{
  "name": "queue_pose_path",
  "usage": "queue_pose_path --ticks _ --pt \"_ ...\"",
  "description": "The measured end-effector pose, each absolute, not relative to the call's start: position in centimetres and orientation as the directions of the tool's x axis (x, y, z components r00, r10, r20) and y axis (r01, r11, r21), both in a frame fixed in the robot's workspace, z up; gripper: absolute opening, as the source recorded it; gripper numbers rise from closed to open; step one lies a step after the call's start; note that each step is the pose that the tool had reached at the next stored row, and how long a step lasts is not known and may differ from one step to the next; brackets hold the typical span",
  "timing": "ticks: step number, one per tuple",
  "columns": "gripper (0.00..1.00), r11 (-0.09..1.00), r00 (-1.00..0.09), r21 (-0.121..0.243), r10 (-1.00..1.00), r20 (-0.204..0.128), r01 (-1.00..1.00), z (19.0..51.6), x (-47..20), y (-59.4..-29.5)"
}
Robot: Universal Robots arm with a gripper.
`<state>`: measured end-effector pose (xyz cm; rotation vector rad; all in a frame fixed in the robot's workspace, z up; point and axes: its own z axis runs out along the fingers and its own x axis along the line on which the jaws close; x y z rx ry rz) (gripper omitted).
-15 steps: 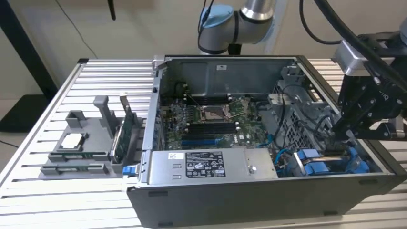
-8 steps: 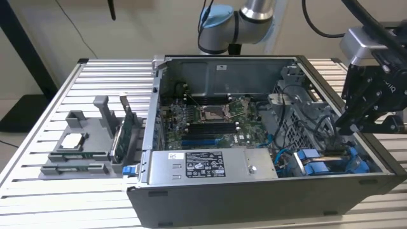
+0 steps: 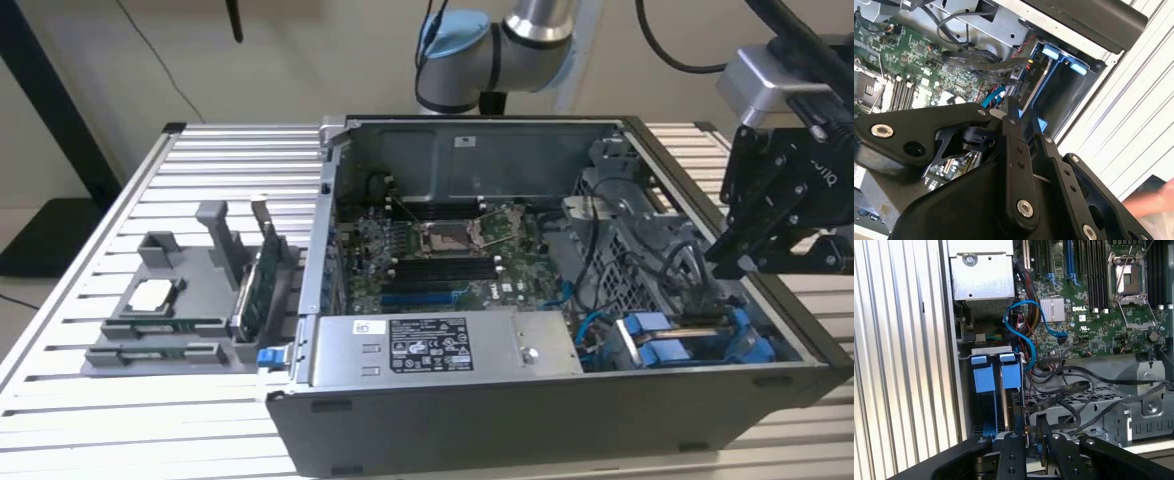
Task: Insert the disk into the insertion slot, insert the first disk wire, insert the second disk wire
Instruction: 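Insert the second disk wire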
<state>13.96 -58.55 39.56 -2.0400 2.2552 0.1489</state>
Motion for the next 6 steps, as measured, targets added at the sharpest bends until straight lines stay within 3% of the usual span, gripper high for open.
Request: queue_pose_path --ticks 6 --pt "0.24 0.099 -0.1 0.008 -0.986 -0.137 -0.995 39.57 13.96 -58.55"
